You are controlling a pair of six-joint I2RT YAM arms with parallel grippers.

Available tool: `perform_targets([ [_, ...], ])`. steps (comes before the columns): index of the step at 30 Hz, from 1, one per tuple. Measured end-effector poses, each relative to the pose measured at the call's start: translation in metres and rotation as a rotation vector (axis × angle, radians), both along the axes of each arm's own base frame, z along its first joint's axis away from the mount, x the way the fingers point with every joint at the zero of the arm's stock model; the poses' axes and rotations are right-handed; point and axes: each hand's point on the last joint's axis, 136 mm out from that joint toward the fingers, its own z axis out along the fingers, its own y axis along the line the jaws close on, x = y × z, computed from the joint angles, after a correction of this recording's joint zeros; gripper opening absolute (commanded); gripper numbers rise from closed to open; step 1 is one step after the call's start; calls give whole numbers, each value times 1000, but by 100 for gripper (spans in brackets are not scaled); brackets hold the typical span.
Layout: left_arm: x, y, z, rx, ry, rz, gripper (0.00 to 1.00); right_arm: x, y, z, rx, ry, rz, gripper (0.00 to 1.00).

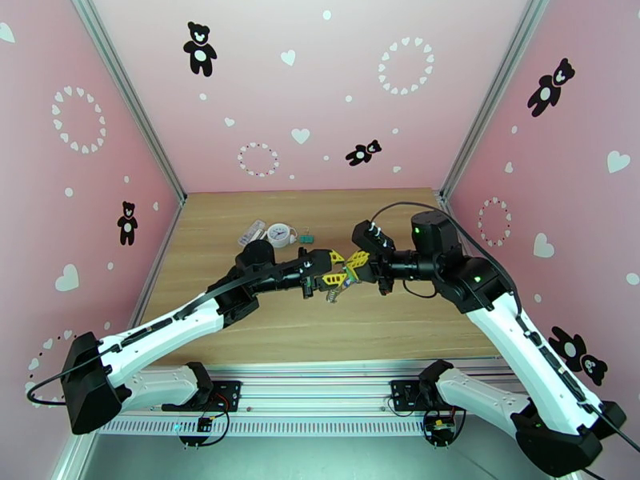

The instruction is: Remove the keys from the keyring

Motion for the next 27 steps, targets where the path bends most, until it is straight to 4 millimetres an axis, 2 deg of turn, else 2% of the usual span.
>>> perform_targets([
  [16,6,-2,-7,12,10,8,25,-1,0,3,0,-20,10,0],
  [19,7,-4,-12,24,13,7,19,-1,0,3,-1,-24,14,0],
  [27,8,-4,-12,24,13,9,21,-1,0,3,-3,-31,20,0],
])
